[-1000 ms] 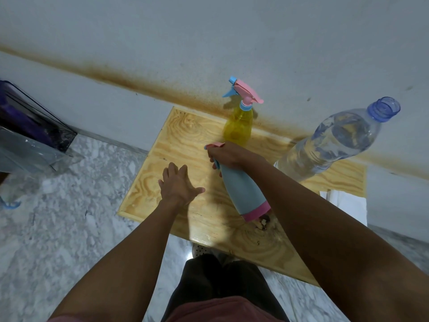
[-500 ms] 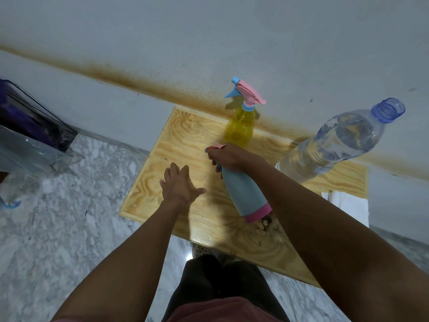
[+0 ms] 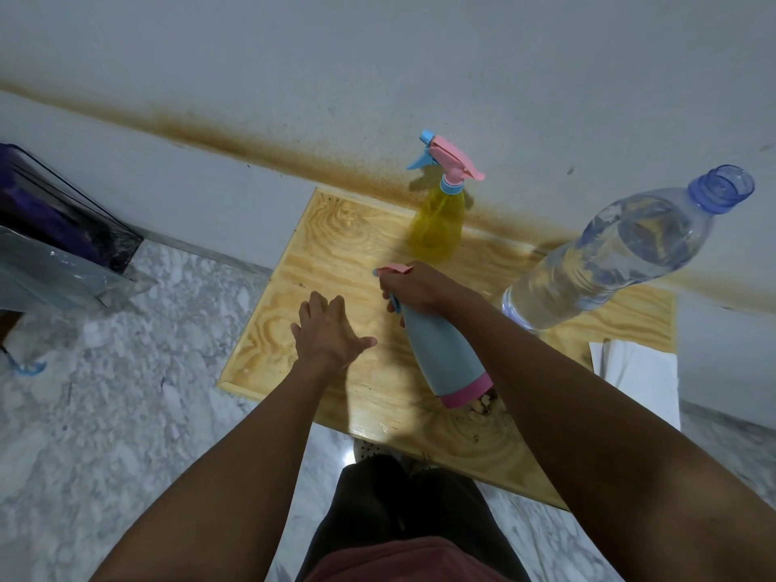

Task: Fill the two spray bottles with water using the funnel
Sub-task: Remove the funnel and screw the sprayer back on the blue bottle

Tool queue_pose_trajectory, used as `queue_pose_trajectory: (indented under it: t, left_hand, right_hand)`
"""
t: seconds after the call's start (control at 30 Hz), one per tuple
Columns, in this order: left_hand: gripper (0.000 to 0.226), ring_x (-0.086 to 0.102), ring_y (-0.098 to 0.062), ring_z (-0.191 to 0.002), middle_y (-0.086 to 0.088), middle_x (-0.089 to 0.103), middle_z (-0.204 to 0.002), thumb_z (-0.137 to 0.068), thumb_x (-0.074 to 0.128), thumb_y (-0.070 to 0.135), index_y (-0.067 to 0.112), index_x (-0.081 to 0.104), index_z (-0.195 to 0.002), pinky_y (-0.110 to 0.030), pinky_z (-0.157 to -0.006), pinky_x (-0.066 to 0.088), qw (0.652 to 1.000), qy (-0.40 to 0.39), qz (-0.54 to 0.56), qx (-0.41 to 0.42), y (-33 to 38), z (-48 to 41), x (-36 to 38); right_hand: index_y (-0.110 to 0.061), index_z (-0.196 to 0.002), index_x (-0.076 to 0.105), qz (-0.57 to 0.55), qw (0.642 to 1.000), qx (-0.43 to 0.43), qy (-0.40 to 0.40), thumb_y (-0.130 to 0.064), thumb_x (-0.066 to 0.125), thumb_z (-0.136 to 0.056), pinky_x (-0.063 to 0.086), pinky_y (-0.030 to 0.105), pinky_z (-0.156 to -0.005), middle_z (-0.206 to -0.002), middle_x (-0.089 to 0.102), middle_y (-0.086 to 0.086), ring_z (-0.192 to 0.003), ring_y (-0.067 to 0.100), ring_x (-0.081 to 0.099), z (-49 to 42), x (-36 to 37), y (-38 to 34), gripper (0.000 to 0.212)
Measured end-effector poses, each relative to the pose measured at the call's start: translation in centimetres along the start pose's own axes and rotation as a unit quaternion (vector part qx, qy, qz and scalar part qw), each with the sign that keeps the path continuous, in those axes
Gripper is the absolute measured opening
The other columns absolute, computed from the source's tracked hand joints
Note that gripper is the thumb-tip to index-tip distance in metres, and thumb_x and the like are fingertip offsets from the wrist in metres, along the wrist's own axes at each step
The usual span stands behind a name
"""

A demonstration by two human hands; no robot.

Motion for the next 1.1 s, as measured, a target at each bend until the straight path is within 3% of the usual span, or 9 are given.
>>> queue_pose_trajectory:
  t: [0.1,0.27,0.4,0.53,0.7,0.8,0.97,1.03,1.1]
  left_hand:
    - [0.090,0.024,-0.030,-0.139,-0.008,0.025,-0.149,-0.065,0.075,0.069,0.023,0.041,-0.134,-0.053,-0.108,0.033,1.000,-0.010,-0.003,-0.004,0.0,-0.1,0.1]
    - [0.093,0.024,-0.032,-0.141,-0.009,0.022,-0.154,-0.065,0.076,0.068,0.024,0.041,-0.139,-0.053,-0.110,0.033,1.000,-0.027,-0.009,-0.013,0.2,-0.1,-0.2]
    - [0.092,0.024,-0.033,-0.141,-0.010,0.023,-0.155,-0.065,0.077,0.068,0.023,0.042,-0.138,-0.055,-0.109,0.034,0.999,-0.034,-0.013,-0.016,0.2,-0.2,-0.3]
    - [0.092,0.025,-0.032,-0.140,-0.009,0.024,-0.154,-0.064,0.077,0.068,0.023,0.043,-0.137,-0.054,-0.109,0.034,0.999,-0.036,-0.016,-0.018,0.3,-0.2,-0.4]
    - [0.092,0.024,-0.032,-0.140,-0.008,0.024,-0.153,-0.064,0.077,0.068,0.024,0.042,-0.137,-0.052,-0.108,0.034,0.999,-0.039,-0.016,-0.020,0.3,-0.3,-0.4]
    - [0.092,0.023,-0.031,-0.140,-0.007,0.023,-0.152,-0.063,0.077,0.069,0.026,0.042,-0.137,-0.051,-0.109,0.034,0.999,-0.043,-0.012,-0.025,0.2,-0.3,-0.3]
    - [0.094,0.021,-0.031,-0.142,-0.007,0.020,-0.156,-0.062,0.078,0.069,0.028,0.042,-0.138,-0.052,-0.111,0.033,0.998,-0.044,-0.007,-0.033,0.1,-0.3,-0.3]
    - [0.094,0.020,-0.031,-0.142,-0.007,0.019,-0.157,-0.062,0.078,0.069,0.028,0.042,-0.139,-0.052,-0.112,0.033,0.999,-0.043,-0.002,-0.034,0.0,-0.3,-0.2]
    - [0.095,0.021,-0.032,-0.142,-0.008,0.019,-0.156,-0.062,0.078,0.070,0.028,0.041,-0.139,-0.053,-0.112,0.032,0.999,-0.038,-0.004,-0.034,-0.2,-0.3,-0.1]
  right_hand:
    - [-0.016,-0.098,0.070,-0.002,1.000,-0.015,0.016,-0.051,0.052,-0.087,0.059,0.051,-0.084,-0.081,0.070,0.003,-0.075,0.022,0.069,-0.2,0.1,0.2,0.041]
    - [-0.019,-0.094,0.071,0.016,1.000,-0.009,0.001,-0.053,0.050,-0.085,0.057,0.052,-0.090,-0.084,0.073,0.002,-0.091,0.024,0.072,-0.4,0.6,0.4,0.041]
    - [-0.017,-0.108,0.067,-0.017,1.000,-0.004,-0.007,-0.045,0.051,-0.092,0.060,0.047,-0.081,-0.085,0.068,0.004,-0.079,0.023,0.069,-0.4,1.1,0.7,0.036]
    - [-0.022,-0.091,0.069,0.042,0.999,-0.002,0.006,-0.051,0.046,-0.084,0.055,0.052,-0.093,-0.081,0.073,-0.002,-0.091,0.025,0.070,-0.4,1.0,0.7,0.038]
    - [-0.024,-0.096,0.072,0.018,0.999,-0.004,0.050,-0.056,0.046,-0.073,0.057,0.051,-0.086,-0.072,0.073,0.000,-0.069,0.025,0.074,-0.4,0.5,1.1,0.048]
    - [-0.024,-0.097,0.071,0.035,0.999,-0.003,0.041,-0.059,0.041,-0.069,0.057,0.051,-0.087,-0.074,0.074,-0.004,-0.078,0.024,0.072,-0.2,0.8,1.1,0.055]
    - [-0.029,-0.095,0.069,0.043,0.998,-0.012,0.039,-0.055,0.042,-0.072,0.056,0.051,-0.088,-0.075,0.073,-0.003,-0.086,0.024,0.070,0.7,0.9,1.1,0.044]
    - [-0.033,-0.081,0.068,0.034,0.998,-0.011,0.053,-0.053,0.045,-0.078,0.056,0.050,-0.088,-0.069,0.073,-0.002,-0.079,0.024,0.072,1.0,0.6,1.2,0.030]
    - [-0.033,-0.073,0.065,0.046,0.997,-0.019,0.061,-0.052,0.045,-0.084,0.055,0.048,-0.089,-0.070,0.073,-0.003,-0.078,0.022,0.071,1.2,0.4,0.9,0.030]
Point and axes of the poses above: each hand's wrist, its own z-axis away from the middle knuckle, its own x-axis out of the palm, y = z × x, the point moved 9 cm from there along -z, towards the middle knuckle
